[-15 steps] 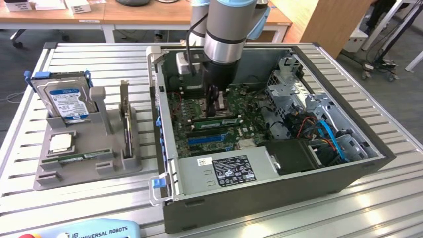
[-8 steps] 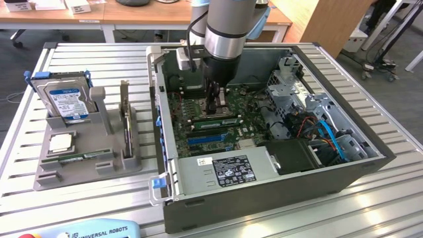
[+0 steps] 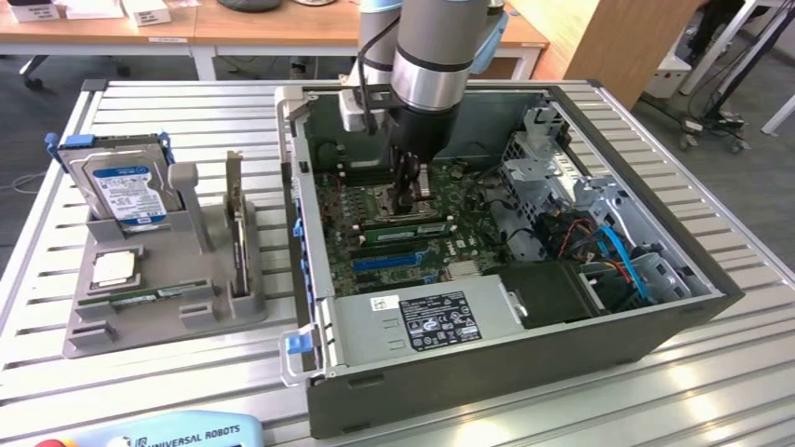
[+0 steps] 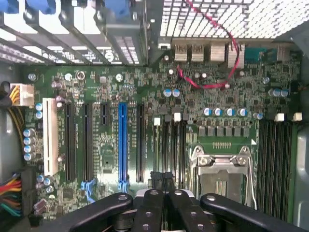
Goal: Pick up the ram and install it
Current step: 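Press down the ram until it locks into place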
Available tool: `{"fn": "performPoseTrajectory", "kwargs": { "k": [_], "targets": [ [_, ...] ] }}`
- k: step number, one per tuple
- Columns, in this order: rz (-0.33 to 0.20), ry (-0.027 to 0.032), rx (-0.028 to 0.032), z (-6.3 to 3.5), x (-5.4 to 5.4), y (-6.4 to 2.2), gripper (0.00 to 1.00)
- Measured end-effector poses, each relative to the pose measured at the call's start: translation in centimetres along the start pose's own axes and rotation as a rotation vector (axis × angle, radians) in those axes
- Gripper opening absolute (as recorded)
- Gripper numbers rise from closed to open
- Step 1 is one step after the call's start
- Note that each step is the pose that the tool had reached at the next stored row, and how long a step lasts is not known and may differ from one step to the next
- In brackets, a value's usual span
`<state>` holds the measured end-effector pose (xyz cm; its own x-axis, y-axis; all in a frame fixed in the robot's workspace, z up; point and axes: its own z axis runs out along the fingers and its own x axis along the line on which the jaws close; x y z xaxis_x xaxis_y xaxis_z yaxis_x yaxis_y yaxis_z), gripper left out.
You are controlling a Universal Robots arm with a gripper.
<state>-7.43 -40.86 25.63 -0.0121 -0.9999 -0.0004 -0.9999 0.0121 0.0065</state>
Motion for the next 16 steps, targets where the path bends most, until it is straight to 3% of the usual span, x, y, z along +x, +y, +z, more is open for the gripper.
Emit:
{"fn": "performPoseTrajectory", "kwargs": {
  "k": [8,16],
  "targets": [
    [0.000,0.0001,-0.0001,-0.01,0.0,-1.47,0.10],
    [0.000,0.0000,-0.0001,-0.02,0.0,-2.22,0.10]
  ]
}}
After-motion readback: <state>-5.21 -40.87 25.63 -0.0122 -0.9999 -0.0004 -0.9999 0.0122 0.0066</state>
